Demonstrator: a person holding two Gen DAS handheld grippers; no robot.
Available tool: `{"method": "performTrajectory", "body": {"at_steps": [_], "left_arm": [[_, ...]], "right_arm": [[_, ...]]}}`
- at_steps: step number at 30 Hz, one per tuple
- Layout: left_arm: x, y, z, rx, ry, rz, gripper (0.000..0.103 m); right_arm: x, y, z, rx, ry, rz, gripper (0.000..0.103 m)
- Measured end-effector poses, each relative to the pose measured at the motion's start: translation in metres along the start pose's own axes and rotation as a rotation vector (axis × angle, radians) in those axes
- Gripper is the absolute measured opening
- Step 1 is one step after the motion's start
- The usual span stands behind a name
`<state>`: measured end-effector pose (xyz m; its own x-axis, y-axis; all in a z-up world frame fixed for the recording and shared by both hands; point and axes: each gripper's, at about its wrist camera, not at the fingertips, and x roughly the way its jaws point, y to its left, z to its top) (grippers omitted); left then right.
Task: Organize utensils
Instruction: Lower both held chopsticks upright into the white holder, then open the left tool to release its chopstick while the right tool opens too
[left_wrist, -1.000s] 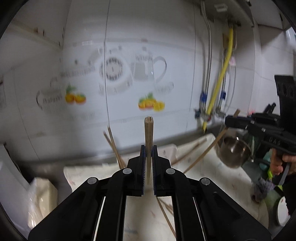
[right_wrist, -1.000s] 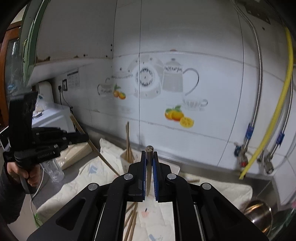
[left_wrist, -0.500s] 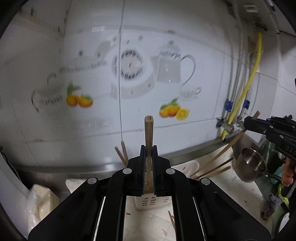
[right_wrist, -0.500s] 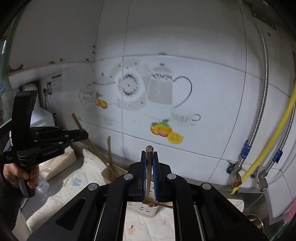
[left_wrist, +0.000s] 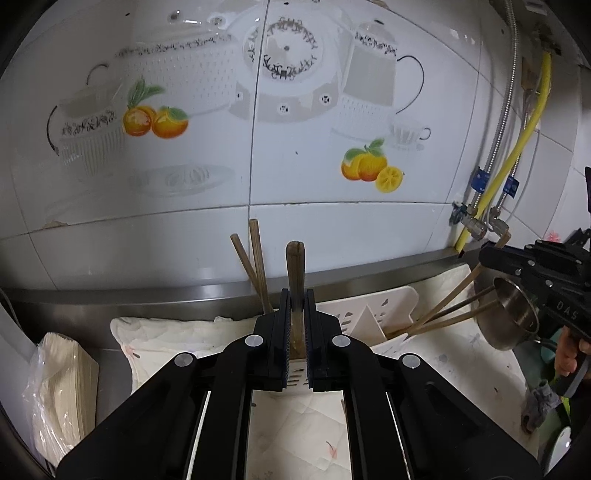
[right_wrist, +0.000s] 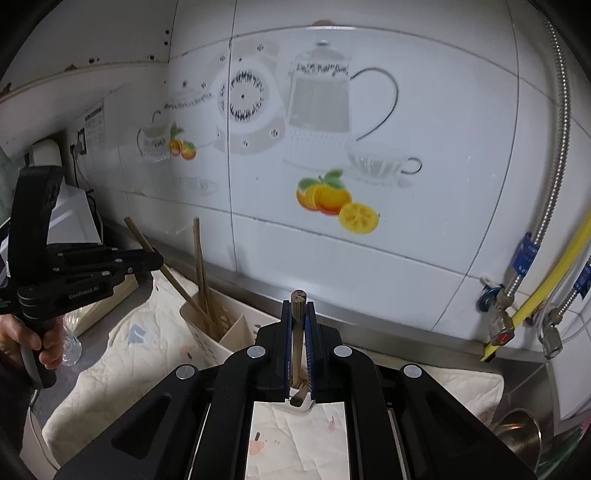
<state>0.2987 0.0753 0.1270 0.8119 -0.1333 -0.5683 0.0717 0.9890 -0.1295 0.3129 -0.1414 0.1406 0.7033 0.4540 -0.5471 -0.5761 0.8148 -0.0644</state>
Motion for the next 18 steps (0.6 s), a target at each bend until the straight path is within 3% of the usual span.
{"method": "performTrajectory", "body": {"at_steps": [9, 10, 13, 18], "left_arm": [[0.001, -0.001, 0.000, 0.009, 0.011, 0.014, 0.008], [0.000, -0.002, 0.000, 0.012, 0.009, 0.015, 0.010], [-0.006, -0.002, 0.001, 0.005, -0.007, 0.022, 0.032], [-0.024, -0.005, 0.001, 0.009, -0.043, 0.029, 0.038]], "right_arm": [[0.002, 0.002, -0.001, 0.004, -0.002, 0.004, 0.008], [0.000, 0.002, -0.001, 0.002, -0.007, 0.002, 0.009], [-0.009, 0.003, 0.000, 0.003, -0.027, -0.001, 0.013], [-0.035, 0.006, -0.001, 0.000, -0.076, -0.003, 0.021]]}}
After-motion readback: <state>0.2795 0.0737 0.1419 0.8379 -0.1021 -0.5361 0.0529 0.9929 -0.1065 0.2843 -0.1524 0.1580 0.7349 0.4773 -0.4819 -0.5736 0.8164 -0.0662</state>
